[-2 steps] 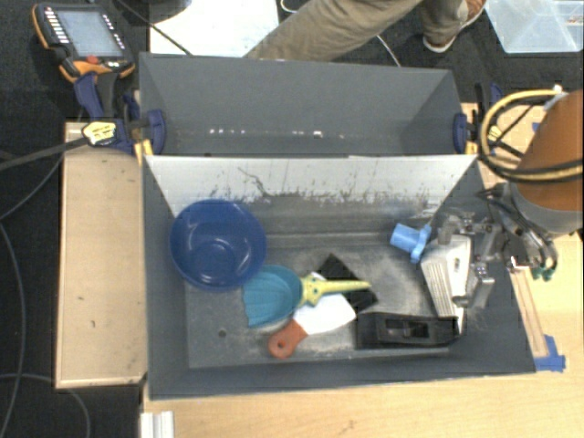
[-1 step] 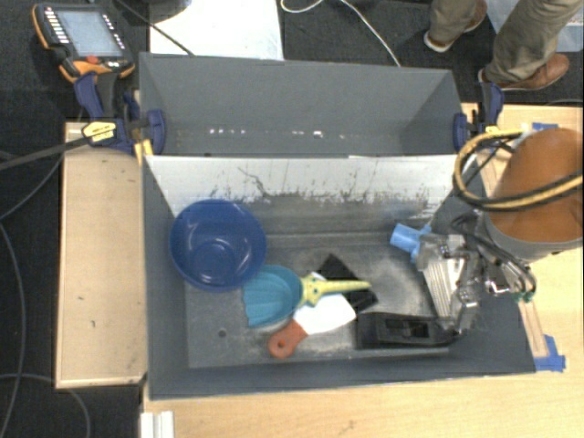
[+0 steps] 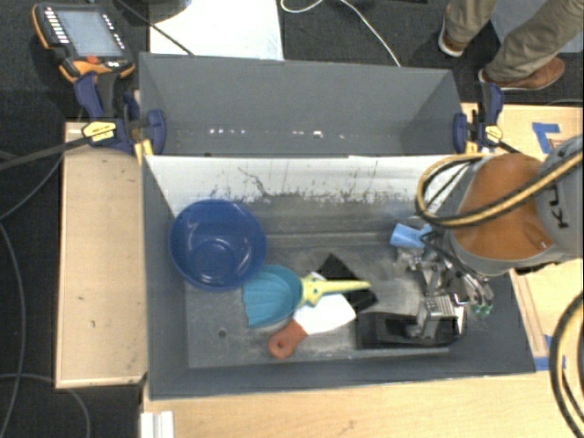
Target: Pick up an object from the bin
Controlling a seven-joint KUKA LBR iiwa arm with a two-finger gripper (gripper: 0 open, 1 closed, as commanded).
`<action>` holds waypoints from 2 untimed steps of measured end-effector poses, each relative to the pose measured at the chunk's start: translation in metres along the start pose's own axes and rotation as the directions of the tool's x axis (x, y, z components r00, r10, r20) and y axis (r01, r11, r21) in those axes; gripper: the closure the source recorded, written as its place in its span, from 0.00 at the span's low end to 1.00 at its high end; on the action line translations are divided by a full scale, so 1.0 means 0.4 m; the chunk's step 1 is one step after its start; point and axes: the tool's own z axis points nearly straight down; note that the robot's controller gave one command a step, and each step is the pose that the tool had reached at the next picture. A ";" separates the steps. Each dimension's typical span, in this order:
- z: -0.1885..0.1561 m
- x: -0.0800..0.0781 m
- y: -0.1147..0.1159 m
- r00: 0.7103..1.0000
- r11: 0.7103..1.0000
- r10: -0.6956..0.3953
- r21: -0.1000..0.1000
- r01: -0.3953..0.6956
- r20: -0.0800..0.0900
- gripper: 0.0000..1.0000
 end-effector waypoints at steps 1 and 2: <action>0.038 0.013 0.108 0.990 0.990 -0.141 0.000 0.141 0.003 0.00; 0.036 0.027 0.169 0.996 0.996 -0.088 0.003 0.088 0.008 0.00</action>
Offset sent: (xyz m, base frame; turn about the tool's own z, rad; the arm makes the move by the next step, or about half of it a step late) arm -0.0165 0.0683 -0.0170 -0.0883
